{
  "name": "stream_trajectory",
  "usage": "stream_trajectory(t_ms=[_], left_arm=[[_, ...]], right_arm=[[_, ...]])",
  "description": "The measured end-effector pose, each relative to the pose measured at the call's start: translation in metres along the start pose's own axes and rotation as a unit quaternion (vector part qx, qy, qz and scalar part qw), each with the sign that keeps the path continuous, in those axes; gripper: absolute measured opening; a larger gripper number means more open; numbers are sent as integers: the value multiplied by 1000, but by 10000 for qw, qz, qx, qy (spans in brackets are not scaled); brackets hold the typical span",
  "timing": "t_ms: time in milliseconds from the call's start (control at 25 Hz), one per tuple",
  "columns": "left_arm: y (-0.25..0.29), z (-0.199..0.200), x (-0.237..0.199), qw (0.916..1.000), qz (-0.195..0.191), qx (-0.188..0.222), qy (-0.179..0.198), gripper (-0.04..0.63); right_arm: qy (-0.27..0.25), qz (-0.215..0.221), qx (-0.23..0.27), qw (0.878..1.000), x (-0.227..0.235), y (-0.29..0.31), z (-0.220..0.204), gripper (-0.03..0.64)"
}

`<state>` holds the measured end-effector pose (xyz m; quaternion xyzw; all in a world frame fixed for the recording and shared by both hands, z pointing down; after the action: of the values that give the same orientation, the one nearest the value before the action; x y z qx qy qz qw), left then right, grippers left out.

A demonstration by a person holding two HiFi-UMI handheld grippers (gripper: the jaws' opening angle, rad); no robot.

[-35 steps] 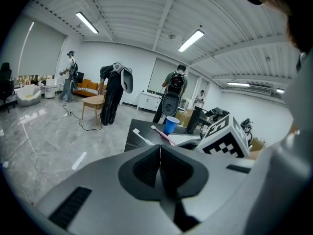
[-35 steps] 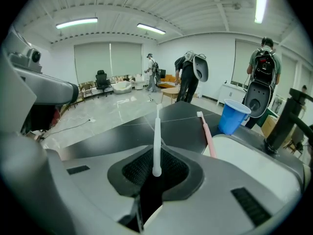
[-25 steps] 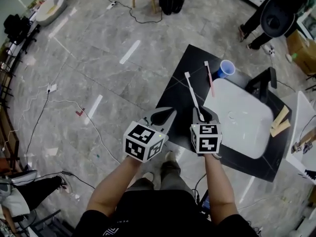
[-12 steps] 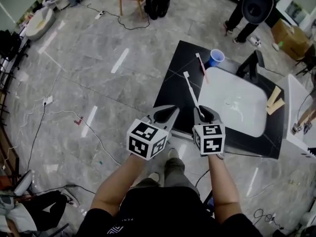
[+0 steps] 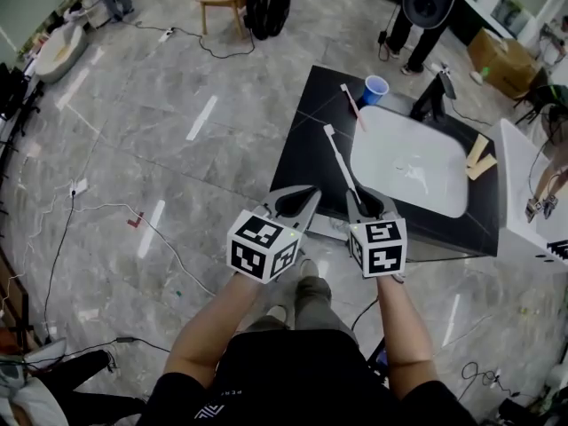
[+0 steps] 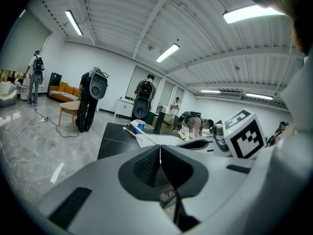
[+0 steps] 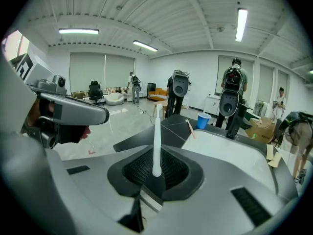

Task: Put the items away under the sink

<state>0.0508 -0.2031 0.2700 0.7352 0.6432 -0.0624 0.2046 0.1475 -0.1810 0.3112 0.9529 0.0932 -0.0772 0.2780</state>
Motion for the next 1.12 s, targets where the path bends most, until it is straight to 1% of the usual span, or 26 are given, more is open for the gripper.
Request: stream_trajectory(t_ms=[440,840,960,1120], left_arm=[[-39,-37,53,9998,-136,-71,84,11],[-53,-76,93,9987,-446,-255,57,11],[-47,-86,104,9980,-531,-323,116,11],[-42,-96,112,9979,-498,-395,133,11]], right_arm=[[238,-91,107,9996,-24,-68,-32,60],[335,-223,-87,9992,-39,-124,-80,60],[377,-138,-96,9991,-38,-134,-91,60],[589,153,-70,9981,-35,-136,-104,60]])
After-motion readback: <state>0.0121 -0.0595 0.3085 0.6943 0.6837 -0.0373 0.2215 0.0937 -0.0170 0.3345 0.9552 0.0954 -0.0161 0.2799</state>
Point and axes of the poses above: the fingertips, and each gripper's own axes: y forward along the fingers, x to its right, z out of its top, the point moved 2 cm from there along -y, backward along the fingers, and after that the axes turned 14 degrees about -z, right-handed, at the moved point
